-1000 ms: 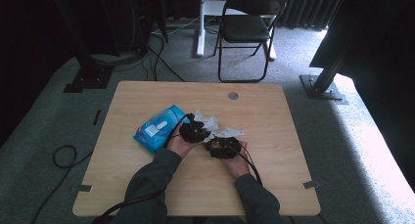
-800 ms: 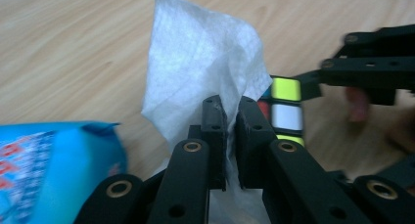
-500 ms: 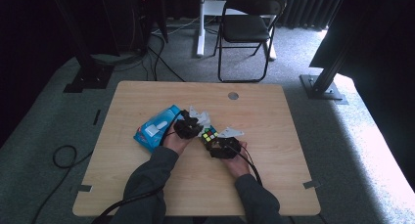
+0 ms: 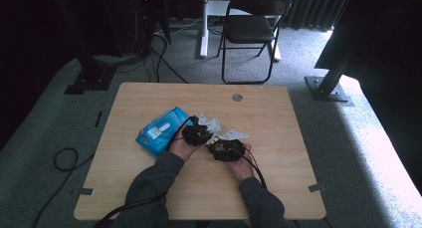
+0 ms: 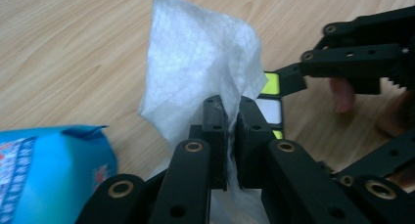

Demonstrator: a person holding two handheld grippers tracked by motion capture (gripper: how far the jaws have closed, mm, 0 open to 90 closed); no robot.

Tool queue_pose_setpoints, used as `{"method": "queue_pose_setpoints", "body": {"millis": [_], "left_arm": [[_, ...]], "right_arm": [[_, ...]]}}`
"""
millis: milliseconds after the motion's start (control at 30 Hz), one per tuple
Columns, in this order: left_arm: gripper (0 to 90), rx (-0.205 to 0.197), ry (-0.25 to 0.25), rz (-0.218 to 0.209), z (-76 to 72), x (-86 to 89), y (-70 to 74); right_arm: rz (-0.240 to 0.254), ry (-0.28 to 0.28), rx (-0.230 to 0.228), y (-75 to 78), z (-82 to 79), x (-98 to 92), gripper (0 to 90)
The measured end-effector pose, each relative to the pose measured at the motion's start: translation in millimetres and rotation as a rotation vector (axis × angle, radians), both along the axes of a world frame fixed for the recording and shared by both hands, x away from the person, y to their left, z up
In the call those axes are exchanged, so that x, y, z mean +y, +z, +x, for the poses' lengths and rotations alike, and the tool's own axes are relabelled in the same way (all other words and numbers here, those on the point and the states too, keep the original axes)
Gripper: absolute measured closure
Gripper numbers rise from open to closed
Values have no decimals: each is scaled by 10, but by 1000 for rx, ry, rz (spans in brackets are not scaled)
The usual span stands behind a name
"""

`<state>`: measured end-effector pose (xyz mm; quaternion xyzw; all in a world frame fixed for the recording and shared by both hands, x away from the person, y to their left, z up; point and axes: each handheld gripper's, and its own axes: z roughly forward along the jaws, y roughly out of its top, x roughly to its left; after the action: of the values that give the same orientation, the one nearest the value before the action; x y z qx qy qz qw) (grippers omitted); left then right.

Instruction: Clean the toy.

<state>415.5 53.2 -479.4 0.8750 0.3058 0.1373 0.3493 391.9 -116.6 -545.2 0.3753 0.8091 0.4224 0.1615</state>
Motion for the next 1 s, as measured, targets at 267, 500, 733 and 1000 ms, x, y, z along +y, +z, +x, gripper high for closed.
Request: {"method": "queue_pose_setpoints", "body": {"millis": [267,500,733,1000], "left_arm": [[847,2,-41,-10,-19,-76,-5],[847,-10,-56,0,10,-149,-5],[847,-35,-18,33,93,-126,2],[847,-42,59,35,222,-62,-4]], "right_arm": [[3,1,2,0,3,-4,334],[1,0,1,-1,2,-2,334],[-1,0,-2,-1,0,2,334],[0,-1,-1,-1,-1,2,334]]}}
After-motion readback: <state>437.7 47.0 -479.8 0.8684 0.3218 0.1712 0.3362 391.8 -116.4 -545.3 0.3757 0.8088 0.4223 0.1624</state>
